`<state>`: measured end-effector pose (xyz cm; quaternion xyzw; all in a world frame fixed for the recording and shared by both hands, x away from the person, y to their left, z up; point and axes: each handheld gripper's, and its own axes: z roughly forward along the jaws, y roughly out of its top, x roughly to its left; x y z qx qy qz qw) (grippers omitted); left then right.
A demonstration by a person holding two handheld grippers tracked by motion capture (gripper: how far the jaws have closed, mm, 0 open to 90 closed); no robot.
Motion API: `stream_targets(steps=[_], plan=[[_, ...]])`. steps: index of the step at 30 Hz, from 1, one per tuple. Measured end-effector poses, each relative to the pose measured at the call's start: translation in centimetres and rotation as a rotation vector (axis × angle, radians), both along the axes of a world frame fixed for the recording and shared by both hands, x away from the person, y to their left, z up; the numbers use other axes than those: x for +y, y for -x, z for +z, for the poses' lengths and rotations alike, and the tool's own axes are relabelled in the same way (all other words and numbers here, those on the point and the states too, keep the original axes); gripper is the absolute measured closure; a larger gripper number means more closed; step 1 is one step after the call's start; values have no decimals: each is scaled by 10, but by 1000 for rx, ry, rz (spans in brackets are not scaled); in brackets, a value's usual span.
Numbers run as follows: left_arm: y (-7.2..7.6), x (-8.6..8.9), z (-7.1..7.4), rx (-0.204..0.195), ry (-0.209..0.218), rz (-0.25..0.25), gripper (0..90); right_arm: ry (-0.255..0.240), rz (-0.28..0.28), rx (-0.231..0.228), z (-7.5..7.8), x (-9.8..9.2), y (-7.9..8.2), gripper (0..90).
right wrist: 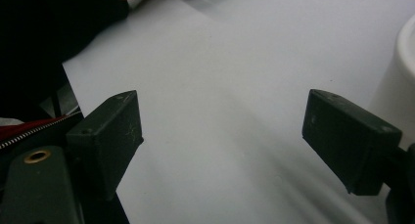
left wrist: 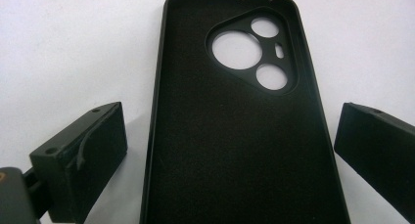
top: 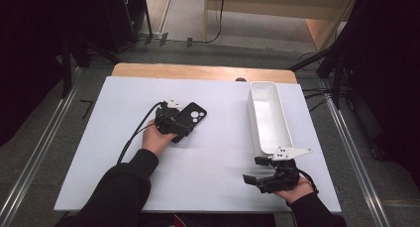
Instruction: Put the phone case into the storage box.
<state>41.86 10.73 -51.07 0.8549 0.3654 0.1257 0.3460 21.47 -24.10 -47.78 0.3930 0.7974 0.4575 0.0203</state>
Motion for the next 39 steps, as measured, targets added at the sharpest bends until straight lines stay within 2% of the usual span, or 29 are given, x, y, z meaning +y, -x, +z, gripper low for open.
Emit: stream_targets(steps=[7,15,19,21,37,39], plan=[[3,-5,-2,-36,-65,-6,0,1,-1,4,0,0,0,133],[4,-5,-1,-39,-67,-3,2,2,0,-2,0,0,0,133],[6,-4,-1,-51,-53,-2,57,2,-2,1,0,0,0,133],[8,-4,-1,-62,-42,1,121,1,-1,3,0,0,0,133],[9,-4,2,-61,-43,15,140,-3,-5,5,1,-1,1,133],[9,-2,5,-62,-27,14,140,-3,-4,1,1,-1,0,133]])
